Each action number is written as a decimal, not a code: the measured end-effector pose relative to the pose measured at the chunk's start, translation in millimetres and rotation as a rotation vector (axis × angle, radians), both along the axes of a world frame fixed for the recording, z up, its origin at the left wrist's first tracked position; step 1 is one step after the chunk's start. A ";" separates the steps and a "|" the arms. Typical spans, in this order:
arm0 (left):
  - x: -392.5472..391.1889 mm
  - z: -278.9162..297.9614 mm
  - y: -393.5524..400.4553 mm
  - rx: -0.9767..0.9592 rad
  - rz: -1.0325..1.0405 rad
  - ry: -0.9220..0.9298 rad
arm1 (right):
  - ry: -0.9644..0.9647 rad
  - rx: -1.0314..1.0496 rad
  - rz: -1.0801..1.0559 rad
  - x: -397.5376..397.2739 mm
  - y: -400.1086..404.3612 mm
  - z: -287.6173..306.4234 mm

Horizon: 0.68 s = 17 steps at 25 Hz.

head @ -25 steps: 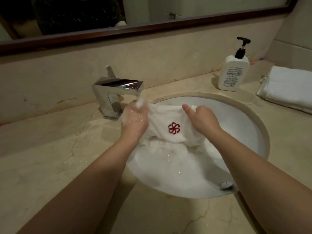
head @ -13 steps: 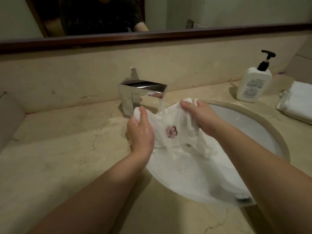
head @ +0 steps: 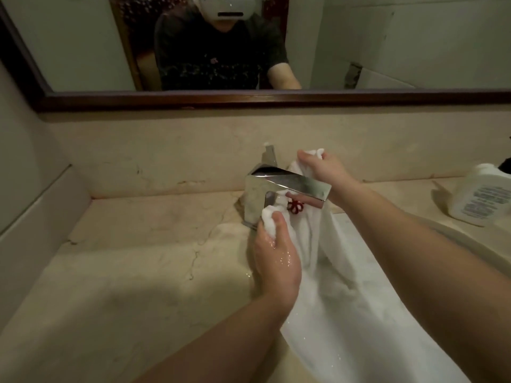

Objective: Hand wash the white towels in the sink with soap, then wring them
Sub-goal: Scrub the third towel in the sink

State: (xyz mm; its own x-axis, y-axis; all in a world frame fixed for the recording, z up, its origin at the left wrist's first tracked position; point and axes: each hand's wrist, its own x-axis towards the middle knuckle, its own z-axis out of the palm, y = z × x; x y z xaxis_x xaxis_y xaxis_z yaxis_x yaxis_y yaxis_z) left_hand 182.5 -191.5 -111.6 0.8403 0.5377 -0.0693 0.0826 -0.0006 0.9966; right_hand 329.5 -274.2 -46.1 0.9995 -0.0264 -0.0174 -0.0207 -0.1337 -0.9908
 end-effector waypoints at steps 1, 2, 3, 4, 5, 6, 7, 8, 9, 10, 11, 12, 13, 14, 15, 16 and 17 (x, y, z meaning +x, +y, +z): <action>-0.7 2.4 0.2 0.000 0.001 0.049 | -0.006 -0.017 0.020 5.7 4.5 3.3; -1.2 2.2 0.7 0.013 -0.001 0.096 | -0.016 -0.043 0.052 10.0 8.3 4.8; -1.7 1.7 0.9 0.030 -0.006 0.130 | -0.023 -0.067 0.086 12.3 11.4 5.1; -1.3 0.8 0.6 0.040 -0.010 0.138 | -0.030 -0.093 0.115 13.3 13.3 5.5; -1.2 0.7 0.1 0.040 -0.014 0.135 | -0.037 -0.122 0.137 13.9 14.4 4.7; -0.3 0.0 -0.4 0.036 -0.019 0.136 | -0.047 -0.151 0.147 15.2 14.6 2.2; 0.8 -1.2 -1.2 0.031 -0.025 0.132 | -0.057 -0.171 0.160 14.8 14.5 1.7; 1.9 -4.0 -2.5 0.026 -0.029 0.118 | -0.069 -0.176 0.183 12.6 13.6 1.7; 3.5 -6.2 -4.3 0.021 -0.029 0.092 | -0.091 -0.184 0.212 10.3 12.1 2.6; 4.6 -7.4 -5.9 0.018 -0.032 0.064 | -0.115 -0.203 0.230 9.3 11.1 3.5; 5.0 -8.0 -7.3 0.017 -0.035 0.047 | -0.133 -0.224 0.241 9.5 11.0 4.0; 4.8 -7.7 -7.5 0.014 -0.034 0.039 | -0.144 -0.244 0.253 10.4 12.4 5.3; 3.3 -6.4 -8.2 0.012 -0.033 0.039 | -0.153 -0.266 0.276 10.3 13.7 8.3; 2.0 -5.6 -9.3 0.017 -0.039 0.033 | -0.158 -0.280 0.306 10.5 14.0 11.3; 1.7 -5.0 -9.8 0.021 -0.045 0.019 | -0.154 -0.277 0.335 11.1 13.9 13.5; 1.8 -5.3 -9.9 0.027 -0.060 0.011 | -0.140 -0.260 0.351 10.2 13.5 15.6; 2.3 -5.1 -9.3 0.036 -0.083 0.012 | -0.119 -0.229 0.357 8.2 12.7 16.5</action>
